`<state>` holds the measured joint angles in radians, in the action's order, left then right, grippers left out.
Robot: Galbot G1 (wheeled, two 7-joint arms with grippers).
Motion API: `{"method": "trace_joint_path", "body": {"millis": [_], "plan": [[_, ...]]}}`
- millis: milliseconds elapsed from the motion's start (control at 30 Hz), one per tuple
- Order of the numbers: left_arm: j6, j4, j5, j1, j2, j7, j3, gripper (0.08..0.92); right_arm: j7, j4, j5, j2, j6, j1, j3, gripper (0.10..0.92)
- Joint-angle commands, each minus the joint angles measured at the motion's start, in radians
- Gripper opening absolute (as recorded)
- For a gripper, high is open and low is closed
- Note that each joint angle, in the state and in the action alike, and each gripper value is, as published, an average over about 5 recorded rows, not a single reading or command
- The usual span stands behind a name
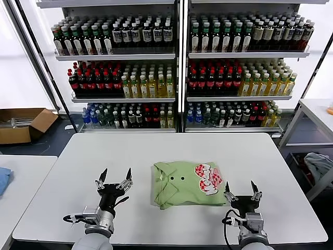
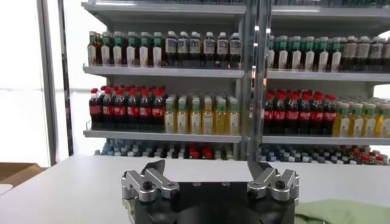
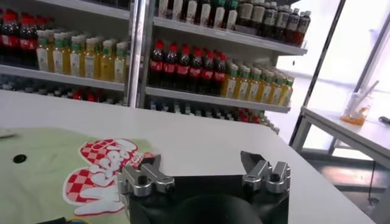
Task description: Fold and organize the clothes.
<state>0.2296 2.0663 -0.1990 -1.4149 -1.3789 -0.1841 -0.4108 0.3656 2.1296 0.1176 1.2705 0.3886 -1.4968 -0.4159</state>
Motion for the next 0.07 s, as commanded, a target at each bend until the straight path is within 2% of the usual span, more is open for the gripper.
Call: {"method": "trace_joint_path", "body": {"millis": [33,67], "plan": [[0.000,0.006,-0.007,0.001,0.003,0.006,-0.005,0.823,0.001,0.010,0.000,0.000,0.001,-0.006,-0.009,0.823],[0.000,0.006,-0.007,0.001,0.003,0.006,-0.005,0.823,0.001,0.011,0.000,-0.001,0.001,-0.006,-0.010,0.823]]}}
